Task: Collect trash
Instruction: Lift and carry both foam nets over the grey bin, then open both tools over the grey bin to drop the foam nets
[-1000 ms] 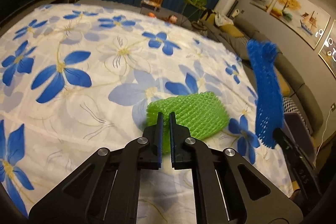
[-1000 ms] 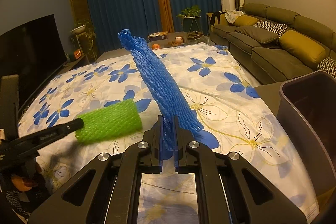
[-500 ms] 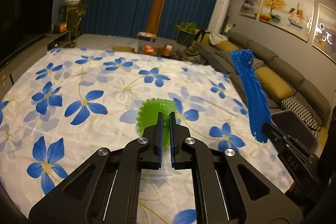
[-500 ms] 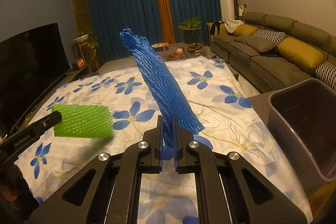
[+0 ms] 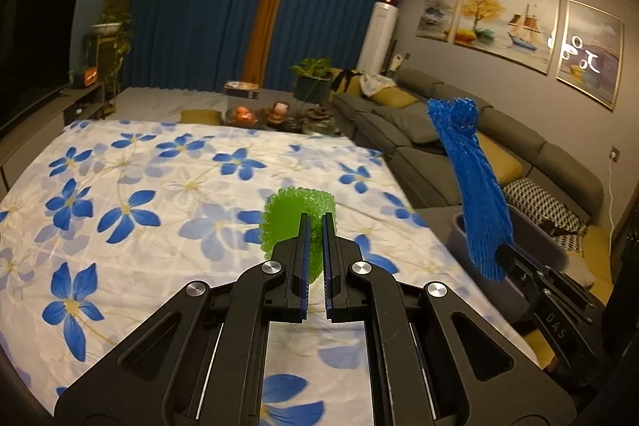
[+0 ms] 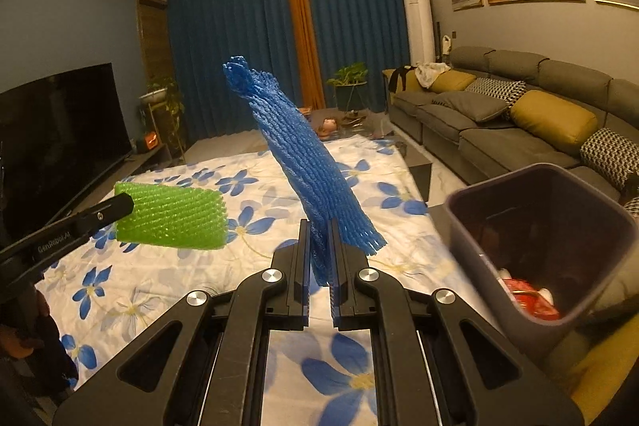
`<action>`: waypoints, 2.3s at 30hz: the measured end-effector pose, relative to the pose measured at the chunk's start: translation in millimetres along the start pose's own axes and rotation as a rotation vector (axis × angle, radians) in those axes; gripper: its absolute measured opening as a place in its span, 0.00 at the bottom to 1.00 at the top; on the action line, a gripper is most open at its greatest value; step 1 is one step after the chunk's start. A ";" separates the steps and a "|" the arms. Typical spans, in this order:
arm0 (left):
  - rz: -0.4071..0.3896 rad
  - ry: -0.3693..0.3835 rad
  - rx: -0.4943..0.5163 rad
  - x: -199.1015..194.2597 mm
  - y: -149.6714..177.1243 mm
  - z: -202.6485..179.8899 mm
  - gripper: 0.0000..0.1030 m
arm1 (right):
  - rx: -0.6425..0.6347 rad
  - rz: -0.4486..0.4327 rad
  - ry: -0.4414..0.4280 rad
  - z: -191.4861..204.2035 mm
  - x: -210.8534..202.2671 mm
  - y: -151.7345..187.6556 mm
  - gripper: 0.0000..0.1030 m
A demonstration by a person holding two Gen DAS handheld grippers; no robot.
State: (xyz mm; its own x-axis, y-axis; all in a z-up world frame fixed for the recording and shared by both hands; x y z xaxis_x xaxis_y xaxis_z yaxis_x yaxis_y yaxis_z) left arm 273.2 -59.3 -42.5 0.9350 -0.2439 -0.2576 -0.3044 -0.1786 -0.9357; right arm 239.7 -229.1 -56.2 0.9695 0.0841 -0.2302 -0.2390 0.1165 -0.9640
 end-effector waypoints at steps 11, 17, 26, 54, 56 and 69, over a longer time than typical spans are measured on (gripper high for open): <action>-0.001 0.108 0.066 2.3 1.6 -74.2 0.05 | 0.019 -0.038 0.092 -57.0 -25.1 -8.5 0.08; 0.005 0.175 0.112 12.2 5.4 -119.0 0.05 | 0.032 -0.058 0.147 -87.6 -32.7 -12.1 0.08; 0.012 0.272 0.162 30.5 9.0 -179.2 0.05 | 0.056 -0.075 0.227 -127.2 -38.0 -12.0 0.08; 0.123 0.474 0.155 101.0 48.9 -283.9 0.05 | 0.164 -0.034 0.333 -206.5 -23.0 -3.9 0.09; 0.128 0.476 0.152 103.1 50.9 -287.7 0.05 | 0.165 -0.033 0.335 -207.6 -21.6 -4.2 0.09; 0.184 0.496 0.130 116.9 66.2 -284.8 0.57 | 0.169 -0.017 0.354 -215.4 -11.1 2.5 0.35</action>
State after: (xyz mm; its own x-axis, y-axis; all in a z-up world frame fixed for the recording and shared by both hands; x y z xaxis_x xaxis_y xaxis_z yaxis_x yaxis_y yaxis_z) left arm 310.5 -371.1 -65.9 0.6607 -0.6860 -0.3048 -0.4006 0.0211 -0.9160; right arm 240.0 -442.9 -84.7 0.9250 -0.2626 -0.2745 -0.1995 0.2791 -0.9393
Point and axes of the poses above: each gripper's, at about its wrist camera, not at the fingertips, and x roughly the way its jaws point, z to its left, y to its underside, the point moved 10 cm from there along x, roughly the way its jaws point, and after that the axes turned 12 degrees about -z, right-handed, at the moved point
